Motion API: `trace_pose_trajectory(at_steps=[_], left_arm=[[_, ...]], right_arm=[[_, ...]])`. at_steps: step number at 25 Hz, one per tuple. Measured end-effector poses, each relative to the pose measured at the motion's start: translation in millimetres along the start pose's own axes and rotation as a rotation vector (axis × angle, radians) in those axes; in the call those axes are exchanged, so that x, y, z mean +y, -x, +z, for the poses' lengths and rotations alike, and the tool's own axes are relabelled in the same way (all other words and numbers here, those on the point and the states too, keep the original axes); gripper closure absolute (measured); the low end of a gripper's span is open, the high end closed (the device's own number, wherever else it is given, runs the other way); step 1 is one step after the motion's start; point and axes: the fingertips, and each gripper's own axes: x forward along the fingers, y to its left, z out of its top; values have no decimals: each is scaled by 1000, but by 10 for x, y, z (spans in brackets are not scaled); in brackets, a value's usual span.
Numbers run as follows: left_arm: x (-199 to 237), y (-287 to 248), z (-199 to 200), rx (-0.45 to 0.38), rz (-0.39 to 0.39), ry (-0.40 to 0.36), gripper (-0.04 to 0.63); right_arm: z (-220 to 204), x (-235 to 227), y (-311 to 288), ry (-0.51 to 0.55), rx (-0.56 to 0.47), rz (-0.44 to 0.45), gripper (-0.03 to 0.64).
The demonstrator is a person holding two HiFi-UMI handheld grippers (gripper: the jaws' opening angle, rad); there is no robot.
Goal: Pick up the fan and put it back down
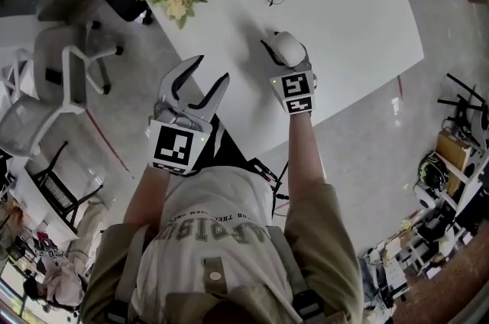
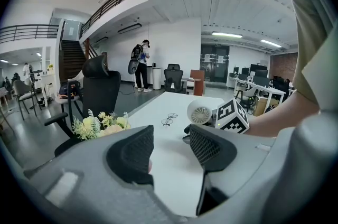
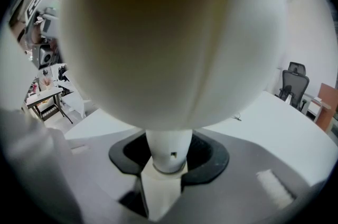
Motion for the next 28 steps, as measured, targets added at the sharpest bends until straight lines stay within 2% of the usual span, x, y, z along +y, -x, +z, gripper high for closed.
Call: trace_pose_trajectory(at_steps=[12,19,28], left_arm=[[82,-33,-59,17,-17,-17,373],[79,-24,-90,23,-18,-11,373],[85,-19,-96,25,-14,-6,373]], right_arm=[[-98,8,-55,-6,19,-11,462],[-233,101,-96,73,103,-7,462],[-217,100,-94,78,107,-1,462]])
